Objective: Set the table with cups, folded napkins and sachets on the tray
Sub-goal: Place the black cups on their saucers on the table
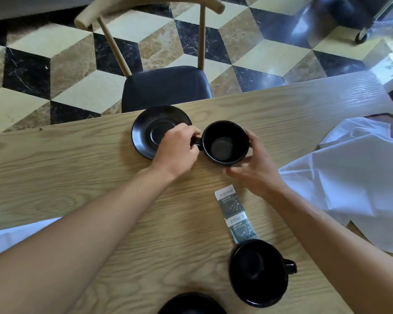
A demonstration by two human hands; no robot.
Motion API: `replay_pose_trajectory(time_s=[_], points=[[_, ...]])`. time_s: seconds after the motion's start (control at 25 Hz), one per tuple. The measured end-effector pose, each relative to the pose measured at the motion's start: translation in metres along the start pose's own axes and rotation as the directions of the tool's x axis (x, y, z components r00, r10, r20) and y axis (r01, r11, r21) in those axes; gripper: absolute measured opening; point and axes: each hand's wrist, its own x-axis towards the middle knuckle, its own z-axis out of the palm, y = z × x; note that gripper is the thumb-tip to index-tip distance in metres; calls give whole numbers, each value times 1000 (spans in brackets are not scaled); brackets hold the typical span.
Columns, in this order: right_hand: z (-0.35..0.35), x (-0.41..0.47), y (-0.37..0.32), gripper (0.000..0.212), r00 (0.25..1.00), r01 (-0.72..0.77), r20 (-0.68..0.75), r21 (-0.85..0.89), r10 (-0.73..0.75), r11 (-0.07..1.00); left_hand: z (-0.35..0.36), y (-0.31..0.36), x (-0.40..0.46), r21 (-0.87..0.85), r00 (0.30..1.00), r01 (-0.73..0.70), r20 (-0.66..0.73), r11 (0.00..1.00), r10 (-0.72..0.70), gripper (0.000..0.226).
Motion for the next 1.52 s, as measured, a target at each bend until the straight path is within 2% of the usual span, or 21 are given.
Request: replay_pose_trajectory(time_s=[0.2,0.44,0.56,0.72,0.88,1.12,1.52], points=[[-8,2,8,102,999,-25,26,2,25,1000,2,-7,4,-28,999,-26,-29,999,25,28],[-12,20,-17,103,998,51,41,-75,-48,996,-24,-5,12,-92,990,-62,-131,994,50,24],[10,46,-41,102,988,112,114,-102,-100,988,-53,-24,11,-64,979,5,-202,998,-18,26],[49,80,-58,93,945,237,266,-155,-190,959,-85,-65,2,-75,967,135,-205,988,-148,31],[74,99,-62,102,908,302,365,-230,-206,925,-91,-87,-8,-125,952,207,-203,970,-229,29],[85,105,-54,99,912,289,367,-259,-183,922,-81,-95,-8,-144,931,254,-232,956,-282,27],[85,99,-50,99,922,275,349,-280,-169,920,-80,-102,-12,-122,940,242,-217,963,-264,26]])
